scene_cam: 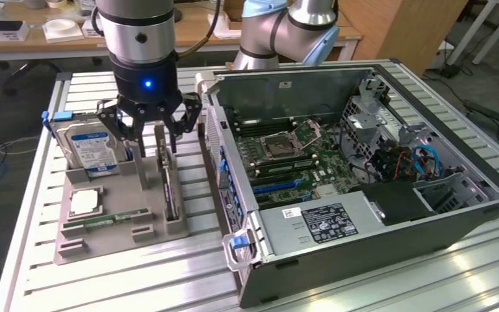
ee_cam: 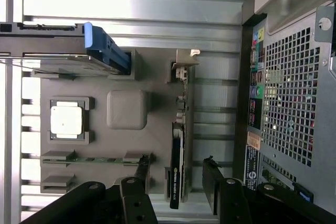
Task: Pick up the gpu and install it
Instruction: 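Pick up the gpu and move the gpu toward the slot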
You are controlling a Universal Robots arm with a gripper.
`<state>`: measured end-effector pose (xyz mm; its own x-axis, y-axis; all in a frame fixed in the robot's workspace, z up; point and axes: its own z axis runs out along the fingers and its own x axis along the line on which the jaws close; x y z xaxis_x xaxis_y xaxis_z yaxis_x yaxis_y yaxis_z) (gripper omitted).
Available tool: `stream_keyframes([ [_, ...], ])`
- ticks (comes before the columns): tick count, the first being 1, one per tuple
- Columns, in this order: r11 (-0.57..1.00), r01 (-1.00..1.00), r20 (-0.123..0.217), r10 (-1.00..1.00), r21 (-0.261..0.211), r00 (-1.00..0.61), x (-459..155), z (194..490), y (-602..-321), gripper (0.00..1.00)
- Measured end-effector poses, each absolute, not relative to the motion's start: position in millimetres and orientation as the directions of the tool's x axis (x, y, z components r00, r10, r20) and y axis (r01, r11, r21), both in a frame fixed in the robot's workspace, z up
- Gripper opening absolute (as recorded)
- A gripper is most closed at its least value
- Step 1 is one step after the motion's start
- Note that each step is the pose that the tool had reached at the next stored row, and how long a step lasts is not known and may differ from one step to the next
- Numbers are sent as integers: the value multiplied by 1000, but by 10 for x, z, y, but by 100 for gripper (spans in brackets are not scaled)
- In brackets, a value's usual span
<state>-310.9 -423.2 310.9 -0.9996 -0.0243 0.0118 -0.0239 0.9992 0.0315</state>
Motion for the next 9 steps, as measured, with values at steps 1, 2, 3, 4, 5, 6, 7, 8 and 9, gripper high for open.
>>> stream_keyframes([
  [1,999,-24,12,-24,32,-1000,-3107,3106,-4231,53],
  [2,999,-24,12,-25,32,-1000,-3098,3102,-4232,53],
  [3,999,-24,12,-24,32,-1000,-3087,3098,-4232,53],
  [4,999,-24,12,-24,32,-1000,-3076,3095,-4232,53],
  [5,999,-24,12,-24,32,-1000,-3068,3090,-4232,53],
  [6,999,-24,12,-24,32,-1000,-3064,3087,-4232,53],
  [7,999,-24,12,-24,32,-1000,-3060,3084,-4231,53],
  [8,999,-24,12,-24,32,-1000,-3055,3080,-4232,53],
  [9,999,-24,12,-24,31,-1000,-3053,3076,-4234,53],
])
